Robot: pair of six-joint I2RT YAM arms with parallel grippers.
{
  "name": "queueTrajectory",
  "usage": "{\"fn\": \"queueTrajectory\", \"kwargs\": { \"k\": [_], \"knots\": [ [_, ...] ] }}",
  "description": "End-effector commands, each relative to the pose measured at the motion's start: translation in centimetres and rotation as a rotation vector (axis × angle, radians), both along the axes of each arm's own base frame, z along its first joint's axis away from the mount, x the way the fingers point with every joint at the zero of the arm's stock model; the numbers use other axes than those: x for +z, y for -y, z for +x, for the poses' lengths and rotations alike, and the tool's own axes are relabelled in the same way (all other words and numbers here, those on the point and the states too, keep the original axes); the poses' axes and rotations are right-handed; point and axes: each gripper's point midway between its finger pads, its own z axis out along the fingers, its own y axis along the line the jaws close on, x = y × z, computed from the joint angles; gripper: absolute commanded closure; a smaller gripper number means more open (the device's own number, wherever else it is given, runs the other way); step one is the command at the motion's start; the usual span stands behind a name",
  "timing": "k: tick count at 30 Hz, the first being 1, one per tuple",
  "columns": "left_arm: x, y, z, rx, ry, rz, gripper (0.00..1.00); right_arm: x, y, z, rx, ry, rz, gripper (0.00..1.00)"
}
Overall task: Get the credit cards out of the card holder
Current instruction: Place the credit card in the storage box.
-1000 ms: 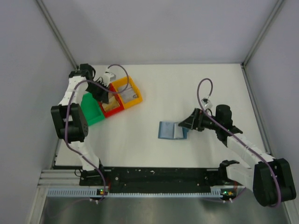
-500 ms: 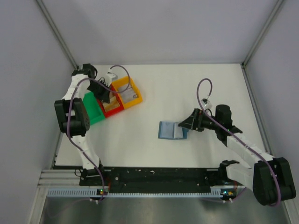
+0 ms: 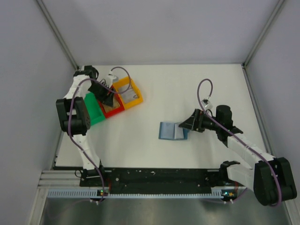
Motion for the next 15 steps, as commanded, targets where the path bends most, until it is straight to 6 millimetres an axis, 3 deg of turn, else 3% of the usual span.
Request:
{"fn": "queueTrajectory", "kwargs": {
  "k": [1,5,11,12,14,15],
  "knots": [
    [1.8,-0.6,0.7,0.039,0.052,0.028,0.38,1.9,-0.6,0.6,0.024,0.078,0.021,0.09],
    [5.0,-0.9,1.3,0.097,0.136,0.045,0.34,2.0,-0.6,0.6,0.022,0.082,0.020,0.09],
    [12.9,-0.5,2.0,0.293,0.332,-0.017,0.23,2.0,0.0,1.1,-0.006,0.097,-0.038,0.09],
    [14.5,-0.1,1.9,0.322,0.375,-0.053,0.19,2.0,0.1,1.2,-0.010,0.099,-0.052,0.09],
    [16.4,1.0,1.3,0.396,0.428,-0.150,0.01,1.9,0.4,1.6,-0.025,0.111,-0.101,0.09],
    [18.5,1.7,1.1,0.406,0.486,-0.211,0.01,2.0,0.5,1.6,-0.029,0.113,-0.124,0.09]
  ]
}}
